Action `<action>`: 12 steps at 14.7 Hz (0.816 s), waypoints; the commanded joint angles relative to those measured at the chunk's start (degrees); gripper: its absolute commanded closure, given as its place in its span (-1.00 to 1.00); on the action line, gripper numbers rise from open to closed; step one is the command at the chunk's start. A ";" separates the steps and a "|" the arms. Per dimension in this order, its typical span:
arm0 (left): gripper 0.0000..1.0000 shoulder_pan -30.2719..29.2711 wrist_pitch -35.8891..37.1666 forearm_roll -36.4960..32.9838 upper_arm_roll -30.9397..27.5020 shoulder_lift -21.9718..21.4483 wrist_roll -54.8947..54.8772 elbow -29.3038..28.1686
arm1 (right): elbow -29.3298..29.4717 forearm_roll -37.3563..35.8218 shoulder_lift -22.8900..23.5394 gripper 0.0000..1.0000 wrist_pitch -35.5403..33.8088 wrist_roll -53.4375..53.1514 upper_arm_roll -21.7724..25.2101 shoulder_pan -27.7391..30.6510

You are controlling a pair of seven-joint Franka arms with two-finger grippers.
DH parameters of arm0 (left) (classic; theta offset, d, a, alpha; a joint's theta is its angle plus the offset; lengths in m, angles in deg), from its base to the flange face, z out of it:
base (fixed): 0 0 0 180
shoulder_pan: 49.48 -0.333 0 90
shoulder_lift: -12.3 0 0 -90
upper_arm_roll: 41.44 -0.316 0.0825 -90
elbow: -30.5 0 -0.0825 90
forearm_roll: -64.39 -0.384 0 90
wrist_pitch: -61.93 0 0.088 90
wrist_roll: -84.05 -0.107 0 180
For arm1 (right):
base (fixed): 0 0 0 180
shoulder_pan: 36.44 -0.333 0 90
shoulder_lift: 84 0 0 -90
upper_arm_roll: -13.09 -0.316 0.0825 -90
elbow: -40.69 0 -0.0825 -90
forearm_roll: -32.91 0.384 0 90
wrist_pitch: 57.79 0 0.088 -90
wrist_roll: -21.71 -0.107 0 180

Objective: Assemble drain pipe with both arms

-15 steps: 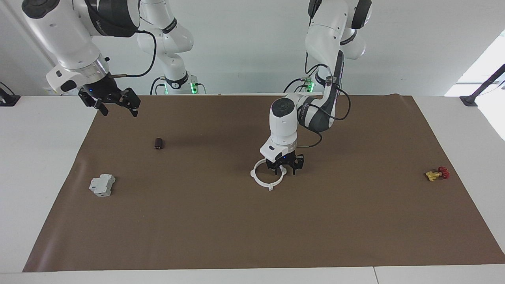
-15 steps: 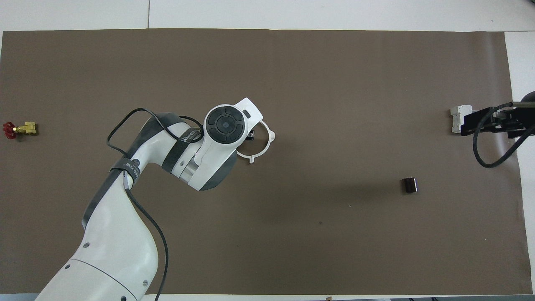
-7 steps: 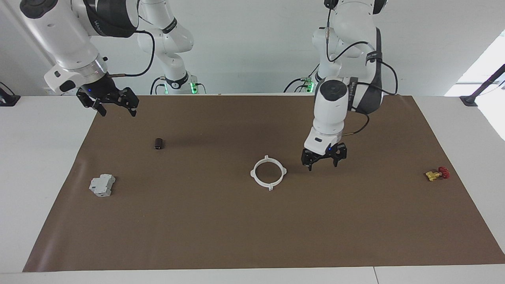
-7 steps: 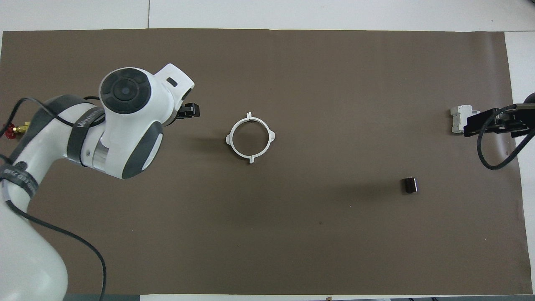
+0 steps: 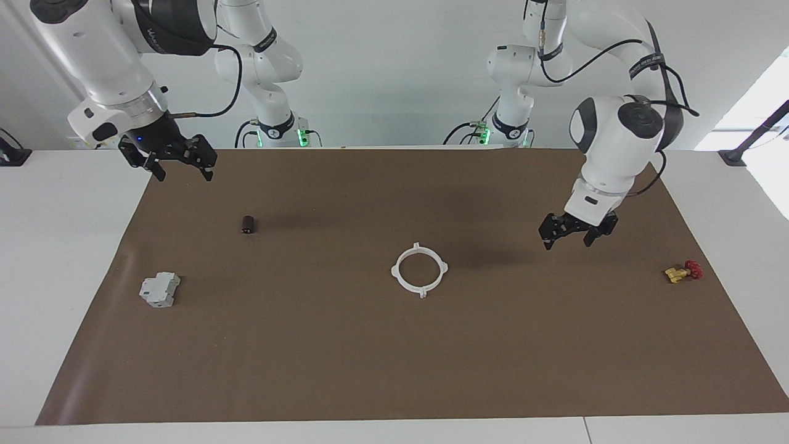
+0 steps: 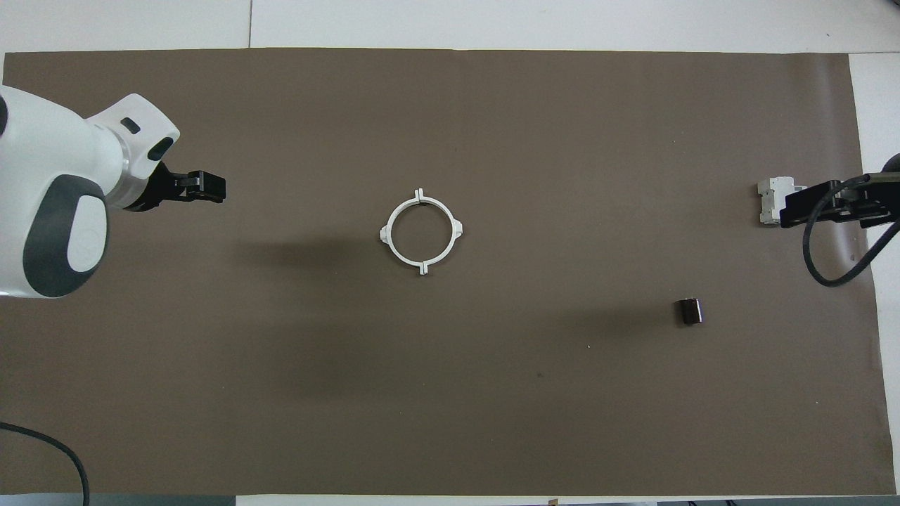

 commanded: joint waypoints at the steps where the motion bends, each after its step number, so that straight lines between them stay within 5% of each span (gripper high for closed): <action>1: -1.00 -3.67 3.16 0.95 0.27 -3.03 -4.85 -0.74 | 0.37 -0.51 -0.28 -1.00 0.82 1.64 -0.37 0.65; 12: -1.00 -8.86 24.33 0.24 0.09 -3.56 -5.92 14.90 | 0.46 -0.60 -0.19 -1.00 1.52 2.96 -0.37 0.56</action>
